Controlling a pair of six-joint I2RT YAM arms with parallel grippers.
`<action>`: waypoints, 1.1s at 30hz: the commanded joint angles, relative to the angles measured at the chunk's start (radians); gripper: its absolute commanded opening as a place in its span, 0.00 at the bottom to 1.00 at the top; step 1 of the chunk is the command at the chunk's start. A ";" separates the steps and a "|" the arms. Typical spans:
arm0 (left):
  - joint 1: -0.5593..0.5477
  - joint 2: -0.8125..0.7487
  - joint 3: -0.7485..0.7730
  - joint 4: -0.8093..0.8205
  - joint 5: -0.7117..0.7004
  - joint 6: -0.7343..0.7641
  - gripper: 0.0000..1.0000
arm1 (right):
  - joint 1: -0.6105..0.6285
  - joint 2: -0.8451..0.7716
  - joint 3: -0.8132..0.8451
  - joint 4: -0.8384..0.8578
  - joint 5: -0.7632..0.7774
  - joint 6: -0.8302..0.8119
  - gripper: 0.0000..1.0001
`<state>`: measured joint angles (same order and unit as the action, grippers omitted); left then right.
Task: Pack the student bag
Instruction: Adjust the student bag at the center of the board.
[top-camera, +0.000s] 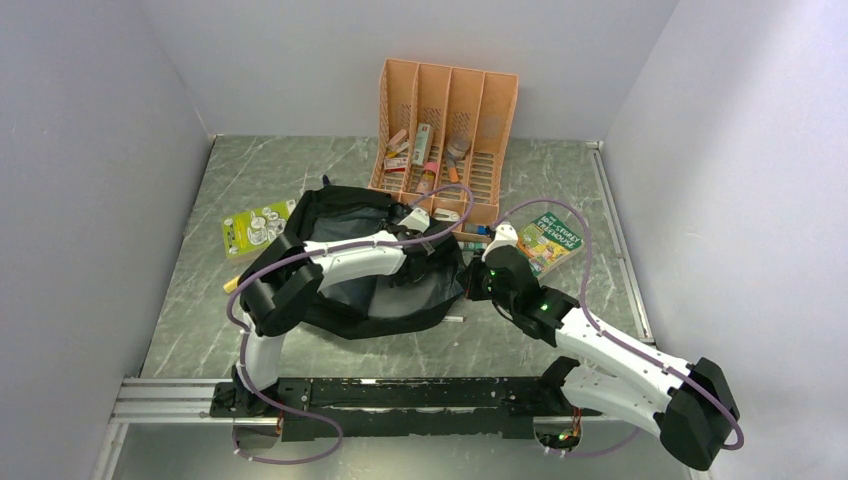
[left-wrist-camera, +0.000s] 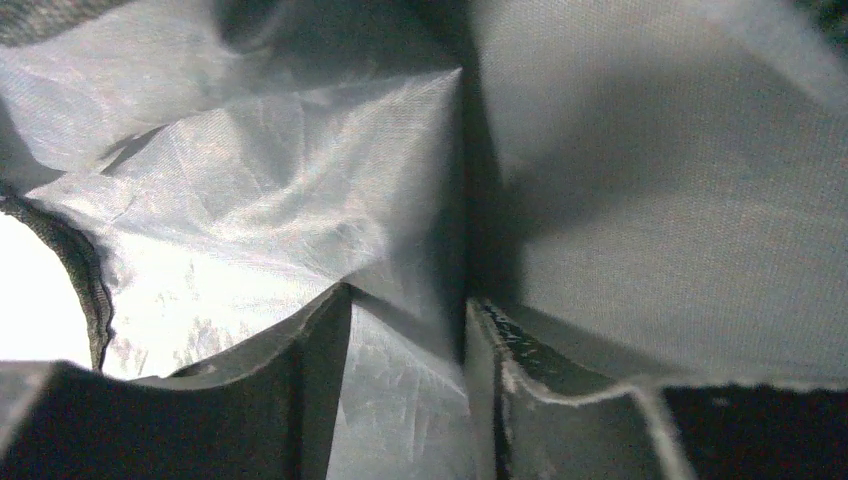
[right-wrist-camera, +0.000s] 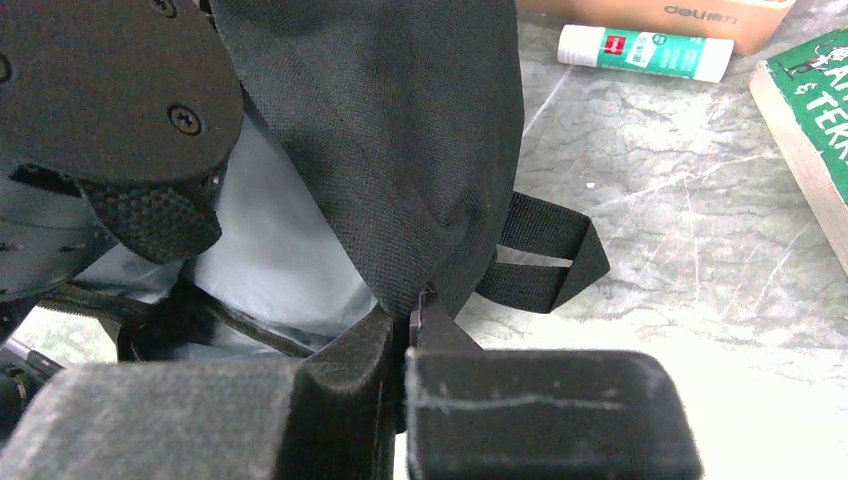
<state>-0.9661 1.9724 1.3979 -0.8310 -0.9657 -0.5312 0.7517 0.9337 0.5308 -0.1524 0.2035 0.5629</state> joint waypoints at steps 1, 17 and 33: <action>-0.002 -0.004 0.014 -0.036 -0.067 -0.014 0.45 | -0.005 -0.017 -0.008 -0.007 0.036 0.001 0.00; 0.044 -0.233 0.054 0.007 0.179 0.200 0.05 | -0.003 0.015 -0.007 -0.039 0.089 0.030 0.00; 0.181 -0.444 0.220 -0.178 0.465 0.307 0.05 | -0.008 0.044 0.079 -0.051 0.048 -0.015 0.00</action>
<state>-0.7925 1.5883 1.5173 -0.9615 -0.5381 -0.2584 0.7502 1.0115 0.5671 -0.2005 0.2638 0.5682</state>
